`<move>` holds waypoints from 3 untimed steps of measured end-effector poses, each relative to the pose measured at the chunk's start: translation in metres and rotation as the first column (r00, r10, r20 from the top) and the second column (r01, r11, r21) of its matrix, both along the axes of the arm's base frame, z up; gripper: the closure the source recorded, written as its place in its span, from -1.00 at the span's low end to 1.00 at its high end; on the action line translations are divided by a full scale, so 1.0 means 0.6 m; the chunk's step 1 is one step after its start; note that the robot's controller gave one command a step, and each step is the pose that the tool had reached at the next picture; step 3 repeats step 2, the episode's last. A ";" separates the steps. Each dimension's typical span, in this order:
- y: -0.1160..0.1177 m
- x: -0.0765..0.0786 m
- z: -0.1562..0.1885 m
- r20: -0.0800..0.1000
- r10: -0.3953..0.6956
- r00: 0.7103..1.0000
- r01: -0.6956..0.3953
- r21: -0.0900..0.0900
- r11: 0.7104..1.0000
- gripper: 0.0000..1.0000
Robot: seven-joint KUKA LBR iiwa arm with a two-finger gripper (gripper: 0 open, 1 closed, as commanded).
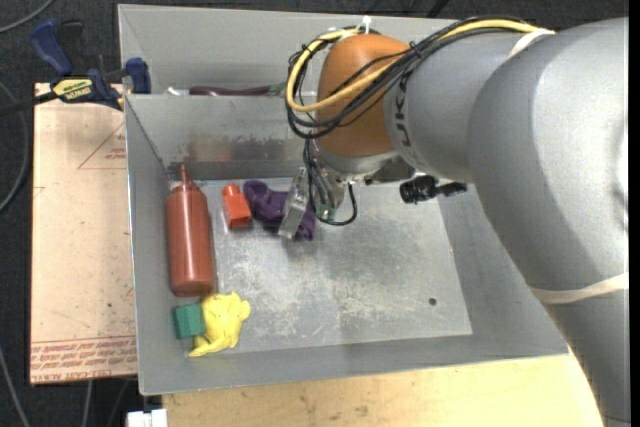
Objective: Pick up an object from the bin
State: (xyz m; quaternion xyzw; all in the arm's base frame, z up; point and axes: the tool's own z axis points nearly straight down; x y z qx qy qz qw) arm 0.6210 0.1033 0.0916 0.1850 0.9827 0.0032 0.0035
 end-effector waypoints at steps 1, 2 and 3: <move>0.001 0.003 0.023 0.007 0.001 1.000 -0.001 0.001 1.000 1.00; 0.001 0.003 0.033 0.007 0.001 1.000 -0.001 0.001 1.000 1.00; 0.001 0.003 0.033 0.007 0.001 1.000 -0.001 0.001 1.000 1.00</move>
Offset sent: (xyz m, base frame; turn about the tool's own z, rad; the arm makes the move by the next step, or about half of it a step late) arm -0.0001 -0.0001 0.0425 0.0000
